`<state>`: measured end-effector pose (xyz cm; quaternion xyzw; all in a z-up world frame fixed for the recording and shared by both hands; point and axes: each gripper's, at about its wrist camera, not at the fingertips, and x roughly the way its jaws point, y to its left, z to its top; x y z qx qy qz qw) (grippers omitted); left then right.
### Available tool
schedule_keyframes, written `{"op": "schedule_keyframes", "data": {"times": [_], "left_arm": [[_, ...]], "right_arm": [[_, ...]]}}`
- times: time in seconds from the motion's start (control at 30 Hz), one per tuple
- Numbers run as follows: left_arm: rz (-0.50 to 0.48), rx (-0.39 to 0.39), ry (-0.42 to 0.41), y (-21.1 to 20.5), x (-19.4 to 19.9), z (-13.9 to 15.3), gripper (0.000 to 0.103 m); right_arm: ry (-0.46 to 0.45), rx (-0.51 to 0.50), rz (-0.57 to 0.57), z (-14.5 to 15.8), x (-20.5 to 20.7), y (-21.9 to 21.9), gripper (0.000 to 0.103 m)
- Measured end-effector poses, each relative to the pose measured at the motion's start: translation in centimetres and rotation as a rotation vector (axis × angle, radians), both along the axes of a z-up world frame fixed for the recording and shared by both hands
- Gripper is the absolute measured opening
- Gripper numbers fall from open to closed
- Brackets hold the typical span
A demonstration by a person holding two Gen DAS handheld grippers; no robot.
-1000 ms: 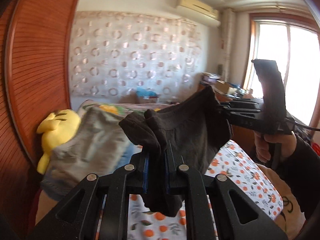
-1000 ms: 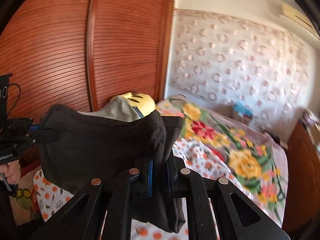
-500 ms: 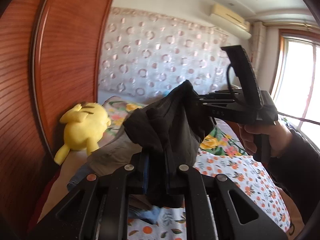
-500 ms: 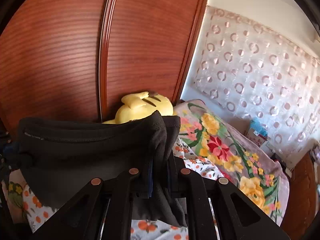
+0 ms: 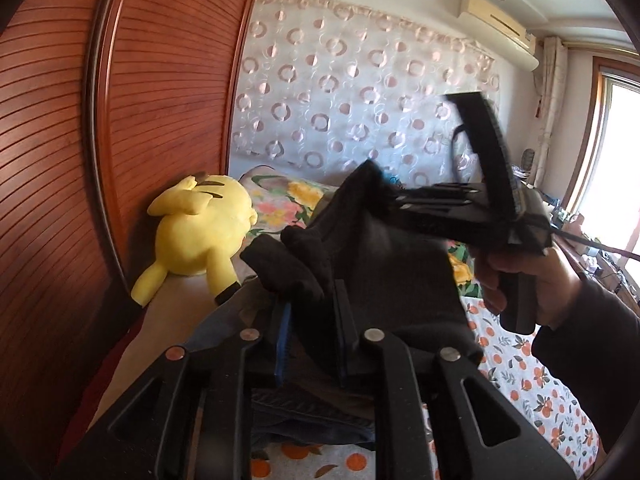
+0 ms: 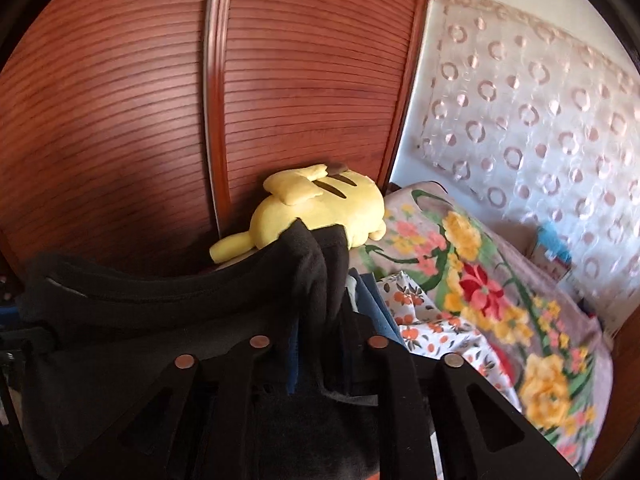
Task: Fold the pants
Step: 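Lower the pants onto the stack of blue jeans and open both tools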
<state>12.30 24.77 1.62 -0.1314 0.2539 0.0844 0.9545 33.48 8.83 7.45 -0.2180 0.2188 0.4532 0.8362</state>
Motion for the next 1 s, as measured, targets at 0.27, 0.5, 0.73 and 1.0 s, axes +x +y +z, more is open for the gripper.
{"op": "schedule_keyframes", "data": {"times": [0.27, 0.5, 0.73, 1.0], "left_arm": [[0.034, 0.030, -0.085, 0.7, -2.4, 2.0, 0.040], [-0.067, 0.057, -0.066, -1.2, -0.9, 2.6, 0.046], [-0.139, 0.088, 0.002, -3.1, 0.4, 0.7, 0.046], [-0.134, 0.109, 0.070, -2.9, 0.6, -1.7, 0.046]], "right_arm": [[-0.052, 0.102, -0.082, 1.8, -0.3, -2.5, 0.032], [-0.024, 0.148, -0.067, 1.0, -3.3, -3.3, 0.035], [0.033, 0.087, -0.026, -2.1, -4.2, -4.0, 0.035], [0.118, 0.099, -0.074, -4.3, -0.9, -3.1, 0.035]]}}
